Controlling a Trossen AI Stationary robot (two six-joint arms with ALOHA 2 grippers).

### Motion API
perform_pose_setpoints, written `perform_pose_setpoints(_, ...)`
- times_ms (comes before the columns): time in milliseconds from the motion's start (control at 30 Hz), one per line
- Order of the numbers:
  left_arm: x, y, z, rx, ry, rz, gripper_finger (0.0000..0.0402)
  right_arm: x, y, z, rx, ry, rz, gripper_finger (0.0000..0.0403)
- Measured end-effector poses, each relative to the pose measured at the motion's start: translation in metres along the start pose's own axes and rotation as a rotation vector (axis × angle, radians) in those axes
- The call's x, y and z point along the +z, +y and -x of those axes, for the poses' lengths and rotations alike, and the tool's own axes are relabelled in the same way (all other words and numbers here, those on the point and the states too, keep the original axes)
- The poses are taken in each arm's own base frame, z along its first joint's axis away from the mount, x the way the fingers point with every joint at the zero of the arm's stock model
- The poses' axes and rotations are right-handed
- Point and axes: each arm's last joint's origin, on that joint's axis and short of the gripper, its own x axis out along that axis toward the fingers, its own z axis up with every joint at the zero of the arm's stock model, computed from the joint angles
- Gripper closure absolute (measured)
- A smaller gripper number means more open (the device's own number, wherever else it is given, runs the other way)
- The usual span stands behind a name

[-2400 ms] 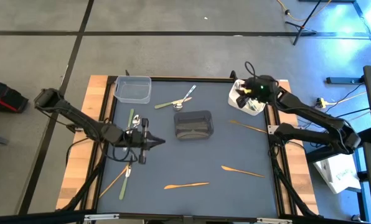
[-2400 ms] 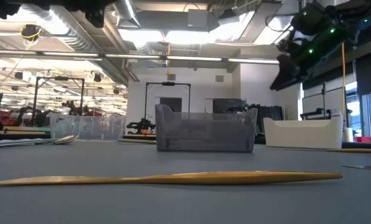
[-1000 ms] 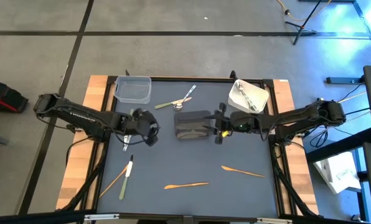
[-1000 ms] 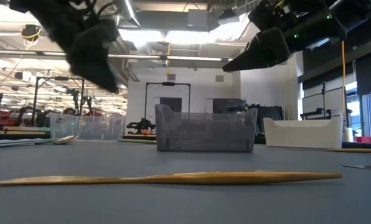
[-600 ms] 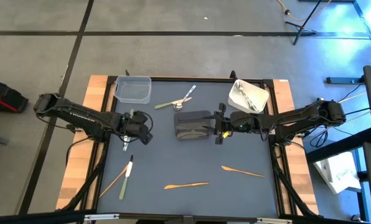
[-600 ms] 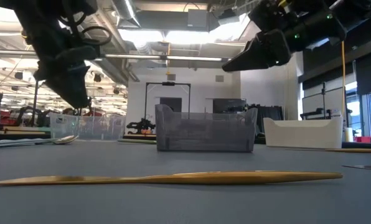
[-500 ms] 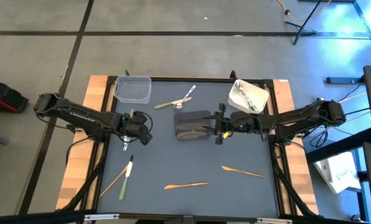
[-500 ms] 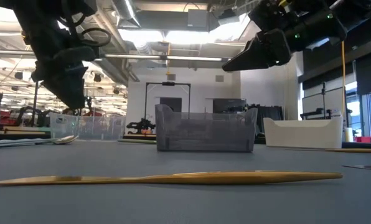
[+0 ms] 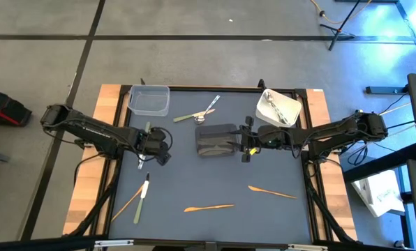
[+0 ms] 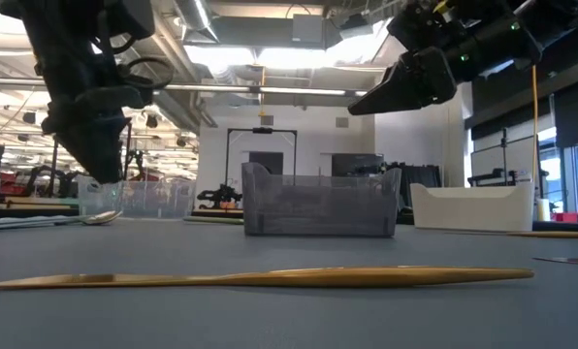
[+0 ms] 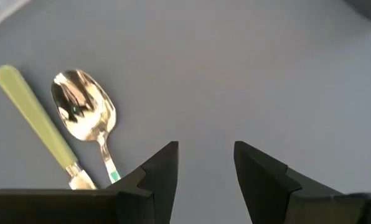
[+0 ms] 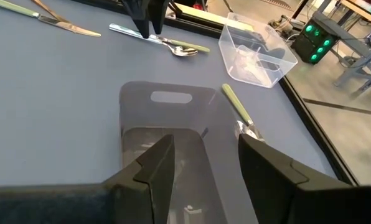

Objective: Sort silverware by color (type)
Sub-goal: Put the green spoon into the white bin

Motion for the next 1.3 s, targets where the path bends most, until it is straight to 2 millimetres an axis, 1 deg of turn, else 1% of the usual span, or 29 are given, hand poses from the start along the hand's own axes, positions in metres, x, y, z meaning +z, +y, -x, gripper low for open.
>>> perform_pose_setpoints(333,-0.004,0.005,0.000,0.040,0.050,0.012,0.0250,0.000,0.000,0.000,0.000,0.000,0.000,0.0235)
perform_pose_setpoints(533,-0.007,0.003,0.001,0.027,0.067,0.000,0.0250,-0.001,0.000,0.000,0.001,0.007,0.001,0.0235)
perform_pose_setpoints(867,-0.015,0.004,0.004,0.056,0.100,0.001,0.0250,-0.002,0.001,0.000,0.005,0.021,-0.003,0.0235)
perform_pose_setpoints(967,-0.021,0.007,0.000,0.064,0.132,0.006,0.0250,-0.002,0.000,0.000,0.005,0.021,-0.004,0.0235)
perform_pose_setpoints(1133,-0.036,0.019,-0.012,0.111,0.215,0.041,0.0250,-0.002,0.000,0.000,0.005,0.021,-0.004,0.0235)
perform_pose_setpoints(1300,-0.040,0.020,-0.016,0.101,0.247,0.063,0.0250,-0.002,0.000,0.000,0.005,0.021,-0.004,0.0235)
